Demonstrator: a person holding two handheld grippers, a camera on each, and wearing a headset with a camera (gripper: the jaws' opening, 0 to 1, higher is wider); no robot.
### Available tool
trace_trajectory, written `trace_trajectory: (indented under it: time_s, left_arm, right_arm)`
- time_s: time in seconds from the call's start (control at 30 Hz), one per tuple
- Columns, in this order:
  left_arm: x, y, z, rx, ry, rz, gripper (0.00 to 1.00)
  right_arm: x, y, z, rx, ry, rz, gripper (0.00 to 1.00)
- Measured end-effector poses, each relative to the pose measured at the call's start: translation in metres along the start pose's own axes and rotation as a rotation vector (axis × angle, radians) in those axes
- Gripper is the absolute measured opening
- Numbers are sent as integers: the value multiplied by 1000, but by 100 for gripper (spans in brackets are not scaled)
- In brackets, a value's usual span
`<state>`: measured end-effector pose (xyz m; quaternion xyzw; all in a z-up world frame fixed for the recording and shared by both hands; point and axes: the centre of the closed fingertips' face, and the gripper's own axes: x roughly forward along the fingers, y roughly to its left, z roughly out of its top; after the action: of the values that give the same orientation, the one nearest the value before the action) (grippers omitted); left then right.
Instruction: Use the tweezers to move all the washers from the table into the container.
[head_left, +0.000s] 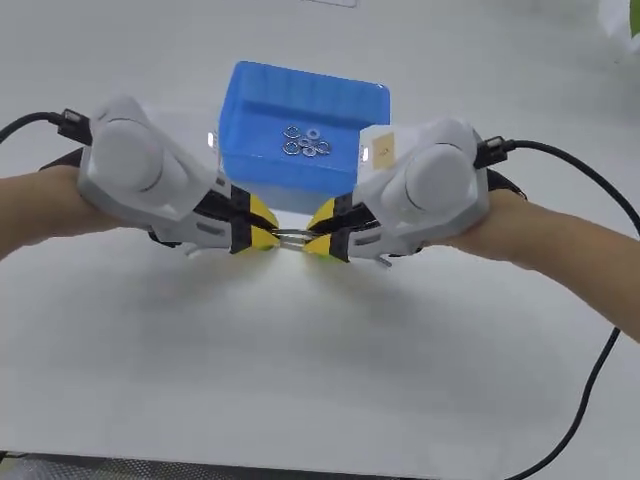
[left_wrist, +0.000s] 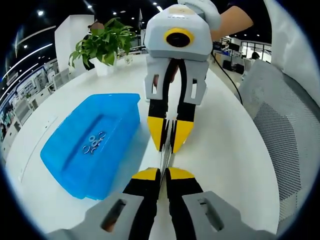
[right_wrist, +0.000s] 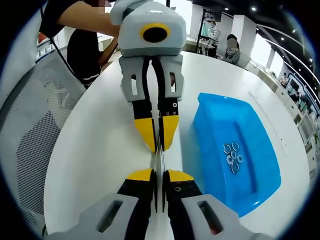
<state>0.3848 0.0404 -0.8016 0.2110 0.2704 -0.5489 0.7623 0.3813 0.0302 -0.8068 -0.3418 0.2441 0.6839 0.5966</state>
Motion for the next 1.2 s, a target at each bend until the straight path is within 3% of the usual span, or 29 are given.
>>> trace_trajectory:
  time_s: [0.2, 0.27, 0.37, 0.63, 0.73, 0.83, 0.9, 0.97, 1.03, 1.1, 1.13, 1.2]
  left_arm:
    - [0, -3, 1, -6, 10, -2, 13]
    - [0, -4, 1, -29, 23, -6, 15]
    - [0, -5, 1, -17, 48, -6, 17]
    - [-14, -1, -8, -45, 81, 45, 22]
    - [-30, 0, -1, -101, 19, 93, 25]
    - [-47, 1, -1, -115, -7, 139, 27]
    - [-60, 0, 1, -151, -50, 174, 28]
    - [-74, -3, 5, -206, -106, 200, 28]
    - [-87, -8, 8, -227, -132, 217, 30]
    - [-100, -13, 20, -277, -216, 228, 42]
    - [-106, -15, 25, -304, -248, 233, 54]
    - [-118, -18, 30, -327, -279, 264, 72]
  right_arm:
    - [1, -1, -1, 9, 14, -1, 11]
    - [1, -2, -1, 21, 15, -8, 12]
    - [1, -4, -1, 46, 20, -21, 14]
    - [-10, 4, -11, 70, 52, -42, 21]
    - [-23, 9, -13, 94, 32, -63, 22]
    - [-40, 10, -12, 125, -9, -104, 23]
    - [-54, 11, -13, 138, -28, -127, 24]
    - [-69, 13, -15, 153, -38, -140, 27]
    - [-84, 12, -14, 156, -55, -176, 28]
    - [-100, 11, -10, 167, -89, -209, 31]
    - [-106, 11, -7, 177, -110, -219, 33]
    - [-118, 15, 1, 198, -154, -237, 36]
